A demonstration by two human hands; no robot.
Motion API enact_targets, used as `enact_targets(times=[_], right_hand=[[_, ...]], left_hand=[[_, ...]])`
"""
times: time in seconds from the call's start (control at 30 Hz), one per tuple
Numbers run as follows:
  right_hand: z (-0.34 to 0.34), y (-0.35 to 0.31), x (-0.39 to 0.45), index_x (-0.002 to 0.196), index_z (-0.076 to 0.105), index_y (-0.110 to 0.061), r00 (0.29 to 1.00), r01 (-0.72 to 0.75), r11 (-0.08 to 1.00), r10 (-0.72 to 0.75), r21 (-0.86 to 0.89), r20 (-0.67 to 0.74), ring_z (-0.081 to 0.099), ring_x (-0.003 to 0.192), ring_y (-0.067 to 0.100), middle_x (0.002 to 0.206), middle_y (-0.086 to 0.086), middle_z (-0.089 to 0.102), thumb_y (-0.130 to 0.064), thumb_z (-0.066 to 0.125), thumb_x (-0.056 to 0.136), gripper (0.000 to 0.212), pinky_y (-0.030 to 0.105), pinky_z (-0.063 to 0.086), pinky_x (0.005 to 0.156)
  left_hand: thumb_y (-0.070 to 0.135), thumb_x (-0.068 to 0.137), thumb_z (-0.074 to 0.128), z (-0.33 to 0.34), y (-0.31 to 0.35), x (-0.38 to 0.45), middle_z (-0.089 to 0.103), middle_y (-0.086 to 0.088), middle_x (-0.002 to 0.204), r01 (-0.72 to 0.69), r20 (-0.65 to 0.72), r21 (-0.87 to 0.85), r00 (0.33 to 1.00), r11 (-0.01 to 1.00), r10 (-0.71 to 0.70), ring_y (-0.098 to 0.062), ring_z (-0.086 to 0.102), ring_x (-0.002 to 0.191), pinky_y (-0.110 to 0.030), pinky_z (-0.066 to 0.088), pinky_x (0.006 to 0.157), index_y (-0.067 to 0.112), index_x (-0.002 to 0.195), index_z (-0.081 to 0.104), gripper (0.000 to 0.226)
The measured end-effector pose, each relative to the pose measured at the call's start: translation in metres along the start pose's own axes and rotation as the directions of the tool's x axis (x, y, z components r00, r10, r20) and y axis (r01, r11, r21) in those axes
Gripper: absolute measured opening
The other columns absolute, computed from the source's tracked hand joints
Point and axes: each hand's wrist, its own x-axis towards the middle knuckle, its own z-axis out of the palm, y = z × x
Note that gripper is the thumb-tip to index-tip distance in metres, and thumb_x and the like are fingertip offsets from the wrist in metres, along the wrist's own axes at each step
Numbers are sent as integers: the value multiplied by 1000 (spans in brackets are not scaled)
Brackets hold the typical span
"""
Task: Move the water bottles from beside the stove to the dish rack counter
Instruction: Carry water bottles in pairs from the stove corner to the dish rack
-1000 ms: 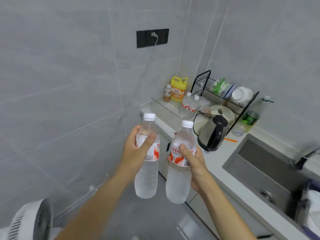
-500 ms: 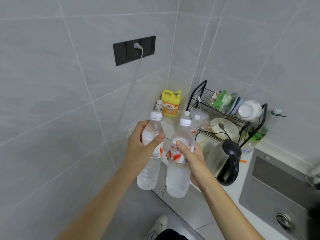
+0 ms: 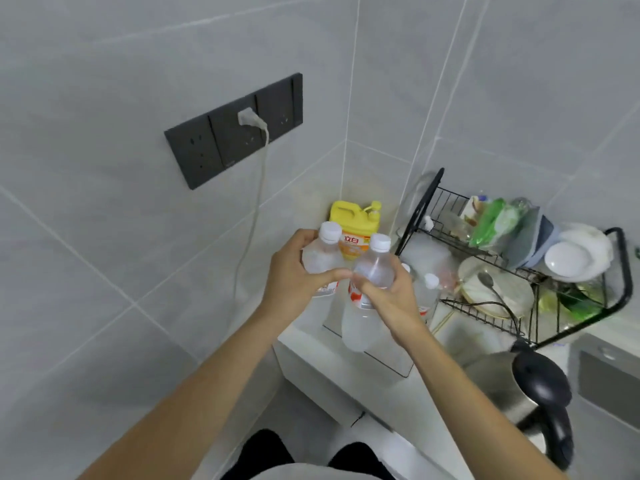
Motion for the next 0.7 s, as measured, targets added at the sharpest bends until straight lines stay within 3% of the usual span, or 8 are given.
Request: enact_targets(times=[0.13,0.17,0.27,0.3,0.4,0.5,0.7], right_hand=[[-1,22,33,99,59,-35,994,13,987,-30,-159,-106,60,93,-18,100,-13,64,-33,85,68,41,4,45,76],[-3,29,39,99,59,-36,992,4,977,-30,-213,-119,59,97,-14,102,-8,61,-34,88,68,42,9,47,80],[-4,48,51,109,65,-24,995,-31,935,-7,-354,-104,59,106,21,106,7,57,-28,96,73,48,43,55,89],[-4,54,53,110,65,-22,995,-38,919,-3,-392,-103,58,104,25,106,7,57,-27,96,72,49,45,54,88],[0,71,57,103,63,-24,993,-61,860,0,-507,-119,56,95,21,98,-1,54,-34,95,69,48,38,49,79],[5,90,57,113,66,-21,986,-153,798,79,-582,-150,60,99,19,104,-5,60,-45,92,69,56,39,52,82],[10,114,52,118,60,-25,975,-222,753,180,-619,-130,63,103,20,115,-3,67,-34,93,71,58,38,52,87]], left_hand=[[64,51,93,16,-29,49,73,30,103,-27,94,81,995,996,19,7,68,96,-21,54,81,39,107,64,68],[65,52,92,20,-39,60,74,28,103,-30,120,106,993,994,17,4,69,96,-27,57,83,37,108,64,68],[65,51,91,34,-71,82,75,18,107,-36,196,197,981,980,-4,-14,71,103,-42,59,87,35,113,62,75],[63,51,92,38,-81,86,75,18,109,-27,226,224,974,974,-25,-17,70,106,-42,58,87,37,115,61,76],[53,53,97,50,-105,94,71,25,106,-14,288,265,955,964,-66,-16,67,105,-37,56,82,44,113,58,72],[43,55,99,59,-125,101,70,19,101,12,327,305,938,952,-117,-20,66,101,-38,56,79,40,107,61,65],[30,58,99,70,-149,109,65,6,95,32,358,387,916,922,-182,-24,61,91,-35,46,67,32,91,52,57]])
